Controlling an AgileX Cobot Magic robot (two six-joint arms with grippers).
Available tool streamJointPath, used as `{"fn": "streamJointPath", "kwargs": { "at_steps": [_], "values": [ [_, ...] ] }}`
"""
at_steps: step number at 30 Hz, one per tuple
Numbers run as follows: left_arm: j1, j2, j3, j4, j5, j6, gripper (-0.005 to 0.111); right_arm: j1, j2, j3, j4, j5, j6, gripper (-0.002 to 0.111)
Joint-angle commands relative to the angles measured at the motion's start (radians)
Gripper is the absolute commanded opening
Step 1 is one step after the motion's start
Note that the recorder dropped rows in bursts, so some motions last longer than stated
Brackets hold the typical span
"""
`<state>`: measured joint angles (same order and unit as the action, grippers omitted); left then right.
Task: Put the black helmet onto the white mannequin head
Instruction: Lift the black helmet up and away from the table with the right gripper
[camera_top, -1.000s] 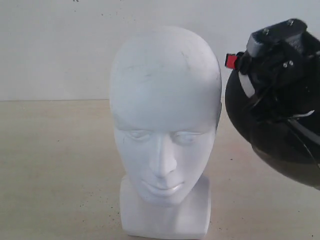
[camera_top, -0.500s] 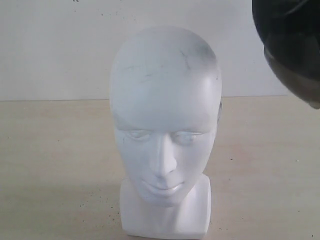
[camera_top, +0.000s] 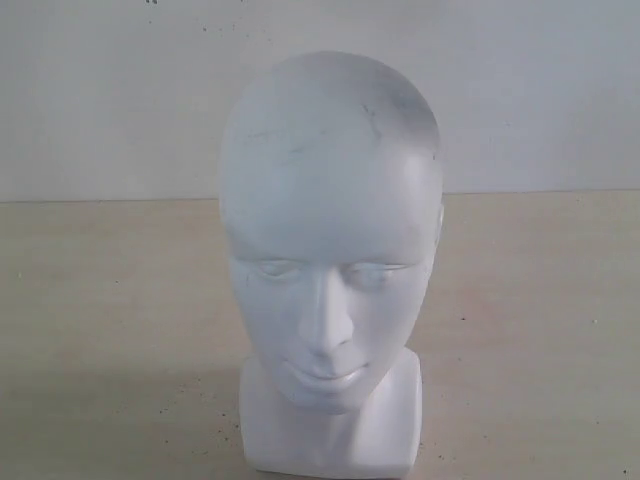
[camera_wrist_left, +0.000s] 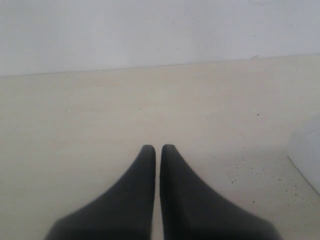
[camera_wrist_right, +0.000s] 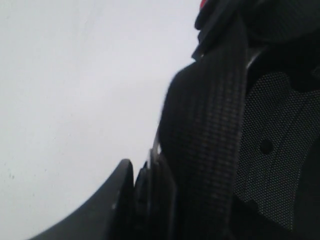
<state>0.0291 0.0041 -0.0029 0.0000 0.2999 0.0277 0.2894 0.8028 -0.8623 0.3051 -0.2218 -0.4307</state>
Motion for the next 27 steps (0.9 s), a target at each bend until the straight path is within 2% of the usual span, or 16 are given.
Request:
{"fn": "streamJointPath", "kwargs": {
  "at_steps": [1,6,12,15,20,24,27],
  "values": [
    [-0.004,-0.004,0.003,0.0,0.0,0.003,0.004,0.0,-0.105,0.145,-0.103,-0.28,0.082,0.0],
    [-0.004,-0.004,0.003,0.0,0.0,0.003,0.004,0.0,-0.141,0.265,-0.21,-0.368,0.281,0.0],
    [-0.004,-0.004,0.003,0.0,0.0,0.003,0.004,0.0,-0.141,0.383,-0.294,-0.589,0.409,0.0],
    [-0.004,-0.004,0.003,0.0,0.0,0.003,0.004,0.0,-0.141,0.422,-0.305,-0.71,0.561,0.0],
    [-0.004,-0.004,0.003,0.0,0.0,0.003,0.004,0.0,-0.141,0.431,-0.413,-0.862,0.773,0.0],
    [-0.004,-0.004,0.003,0.0,0.0,0.003,0.004,0.0,-0.141,0.431,-0.385,-0.982,0.939,0.0],
    [-0.004,-0.004,0.003,0.0,0.0,0.003,0.004,0.0,-0.141,0.431,-0.351,-0.999,1.067,0.0]
  ]
}}
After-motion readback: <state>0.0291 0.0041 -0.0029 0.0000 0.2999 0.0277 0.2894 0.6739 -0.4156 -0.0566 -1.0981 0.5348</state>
